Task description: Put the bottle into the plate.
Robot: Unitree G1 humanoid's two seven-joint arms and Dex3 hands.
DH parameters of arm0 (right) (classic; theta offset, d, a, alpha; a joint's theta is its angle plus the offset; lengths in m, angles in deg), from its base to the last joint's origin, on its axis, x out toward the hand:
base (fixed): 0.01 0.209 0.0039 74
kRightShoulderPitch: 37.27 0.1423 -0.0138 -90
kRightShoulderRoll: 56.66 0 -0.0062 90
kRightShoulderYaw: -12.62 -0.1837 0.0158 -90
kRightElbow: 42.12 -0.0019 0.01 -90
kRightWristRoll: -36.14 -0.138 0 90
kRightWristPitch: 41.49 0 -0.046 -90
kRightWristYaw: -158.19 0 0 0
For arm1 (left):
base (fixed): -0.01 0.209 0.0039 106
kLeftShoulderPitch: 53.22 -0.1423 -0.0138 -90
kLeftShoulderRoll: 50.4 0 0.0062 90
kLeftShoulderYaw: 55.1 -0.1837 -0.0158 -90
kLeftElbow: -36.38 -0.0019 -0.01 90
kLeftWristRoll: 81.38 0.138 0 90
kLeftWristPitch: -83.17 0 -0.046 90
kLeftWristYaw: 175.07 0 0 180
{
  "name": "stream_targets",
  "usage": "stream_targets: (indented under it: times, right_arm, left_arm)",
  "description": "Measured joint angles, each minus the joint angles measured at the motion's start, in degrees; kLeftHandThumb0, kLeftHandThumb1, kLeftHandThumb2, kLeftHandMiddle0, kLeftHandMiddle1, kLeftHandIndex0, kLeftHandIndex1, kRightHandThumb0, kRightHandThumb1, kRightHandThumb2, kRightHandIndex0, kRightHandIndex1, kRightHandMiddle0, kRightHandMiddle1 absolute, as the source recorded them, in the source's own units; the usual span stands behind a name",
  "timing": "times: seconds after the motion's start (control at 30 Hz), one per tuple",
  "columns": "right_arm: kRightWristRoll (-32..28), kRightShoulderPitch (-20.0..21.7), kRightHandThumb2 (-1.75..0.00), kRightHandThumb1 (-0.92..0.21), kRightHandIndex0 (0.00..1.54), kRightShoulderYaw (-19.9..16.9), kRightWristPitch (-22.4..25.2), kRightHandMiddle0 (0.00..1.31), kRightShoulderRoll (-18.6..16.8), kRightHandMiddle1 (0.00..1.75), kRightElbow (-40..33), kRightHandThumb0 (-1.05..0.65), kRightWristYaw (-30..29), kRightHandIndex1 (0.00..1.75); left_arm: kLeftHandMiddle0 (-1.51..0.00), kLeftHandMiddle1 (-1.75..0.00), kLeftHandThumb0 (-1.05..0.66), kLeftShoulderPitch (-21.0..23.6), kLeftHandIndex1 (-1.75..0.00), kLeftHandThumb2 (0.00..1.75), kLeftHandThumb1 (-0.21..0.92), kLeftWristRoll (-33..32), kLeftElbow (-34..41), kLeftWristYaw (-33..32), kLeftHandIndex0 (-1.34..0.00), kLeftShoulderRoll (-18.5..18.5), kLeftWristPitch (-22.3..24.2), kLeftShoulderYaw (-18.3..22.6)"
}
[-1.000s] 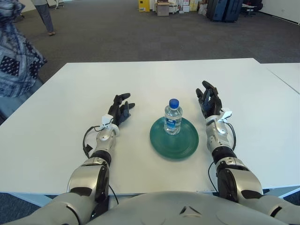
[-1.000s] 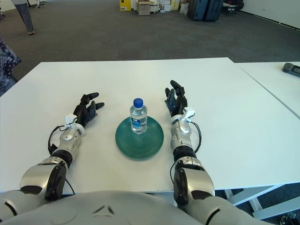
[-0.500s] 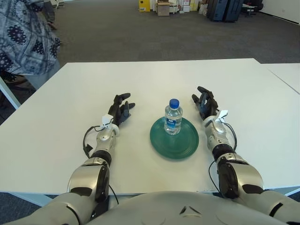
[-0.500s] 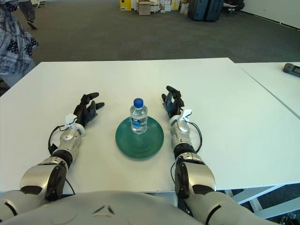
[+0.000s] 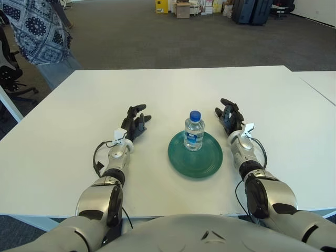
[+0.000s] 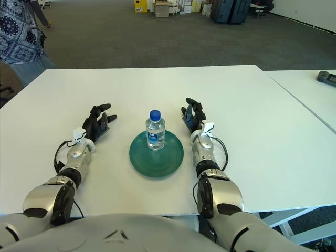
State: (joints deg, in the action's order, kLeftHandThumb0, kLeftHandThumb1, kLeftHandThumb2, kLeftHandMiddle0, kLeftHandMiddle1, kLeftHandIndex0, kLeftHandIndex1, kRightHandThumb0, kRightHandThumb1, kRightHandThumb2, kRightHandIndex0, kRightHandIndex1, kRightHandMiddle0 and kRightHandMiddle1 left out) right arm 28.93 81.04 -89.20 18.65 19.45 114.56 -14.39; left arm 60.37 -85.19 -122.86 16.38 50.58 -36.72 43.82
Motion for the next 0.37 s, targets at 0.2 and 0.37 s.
stream_targets:
  times: [0.2,0.37]
  right_arm:
    - [2.0,-0.2,-0.93,-0.92,0.23,1.3,0.0,0.00,0.3,0.47,0.5,-0.74,-0.4,0.00]
    - [2.5,-0.2,-0.93,-0.92,0.21,2.1,0.0,0.00,0.6,0.45,0.8,-0.72,-0.8,0.00]
  left_arm:
    - [-0.43,-0.75,-0.76,0.0,-1.13,0.83,0.92,0.0,0.0,0.0,-0.12,0.0,0.0,0.0]
    - [-0.43,-0.75,-0.76,0.0,-1.13,0.84,0.92,0.0,0.0,0.0,-0.11,0.0,0.0,-0.1]
